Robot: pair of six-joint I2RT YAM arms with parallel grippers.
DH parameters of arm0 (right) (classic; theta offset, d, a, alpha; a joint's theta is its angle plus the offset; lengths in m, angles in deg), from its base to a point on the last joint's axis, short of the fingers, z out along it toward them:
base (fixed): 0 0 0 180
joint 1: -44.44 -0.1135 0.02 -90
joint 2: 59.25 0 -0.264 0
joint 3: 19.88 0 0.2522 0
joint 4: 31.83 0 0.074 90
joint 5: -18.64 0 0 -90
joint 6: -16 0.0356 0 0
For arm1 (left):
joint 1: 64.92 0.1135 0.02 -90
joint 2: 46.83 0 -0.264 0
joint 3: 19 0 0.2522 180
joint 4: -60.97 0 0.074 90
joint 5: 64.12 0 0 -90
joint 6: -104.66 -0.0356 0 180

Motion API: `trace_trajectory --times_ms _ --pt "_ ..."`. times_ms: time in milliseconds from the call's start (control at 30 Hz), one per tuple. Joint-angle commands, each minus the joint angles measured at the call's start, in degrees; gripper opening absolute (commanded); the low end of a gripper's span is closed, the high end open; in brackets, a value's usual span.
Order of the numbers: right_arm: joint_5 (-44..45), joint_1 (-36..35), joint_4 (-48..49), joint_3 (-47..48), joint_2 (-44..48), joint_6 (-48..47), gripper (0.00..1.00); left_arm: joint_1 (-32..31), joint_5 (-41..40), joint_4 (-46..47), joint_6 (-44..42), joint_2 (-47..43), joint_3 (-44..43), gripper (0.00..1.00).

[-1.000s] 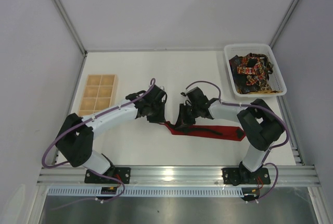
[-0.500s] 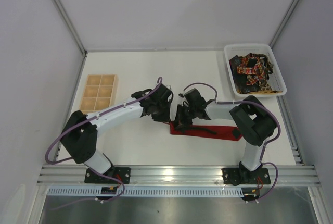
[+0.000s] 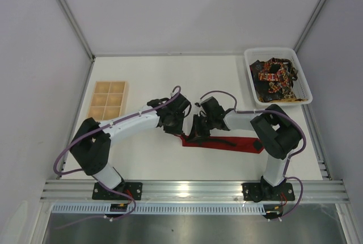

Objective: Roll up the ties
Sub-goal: Roll the tie

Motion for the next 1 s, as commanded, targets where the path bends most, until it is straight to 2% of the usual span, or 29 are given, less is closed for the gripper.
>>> trace_trajectory --times_ms 0,167,600,800,967 --pt "0.49 -0.28 -1.26 0.82 3.03 -1.27 0.00 -0.89 -2.81 -2.69 -2.16 0.21 -3.34 0.05" --pt "-0.22 -0.02 -0.47 0.12 6.19 -0.12 0.00 -2.39 -3.69 -4.18 -2.25 2.05 -5.71 0.05" --pt "-1.54 0.25 2.17 -1.81 6.55 1.37 0.00 -5.55 -5.00 -6.64 -2.33 5.22 -10.11 0.08" --pt "-1.36 1.04 1.38 -3.75 7.96 0.76 0.00 -6.34 -6.41 -7.44 -1.63 5.58 -10.55 0.04" --pt "-2.41 0.86 6.21 -4.80 6.30 2.42 0.00 -6.52 -6.50 -7.96 -1.54 5.66 -10.55 0.04"
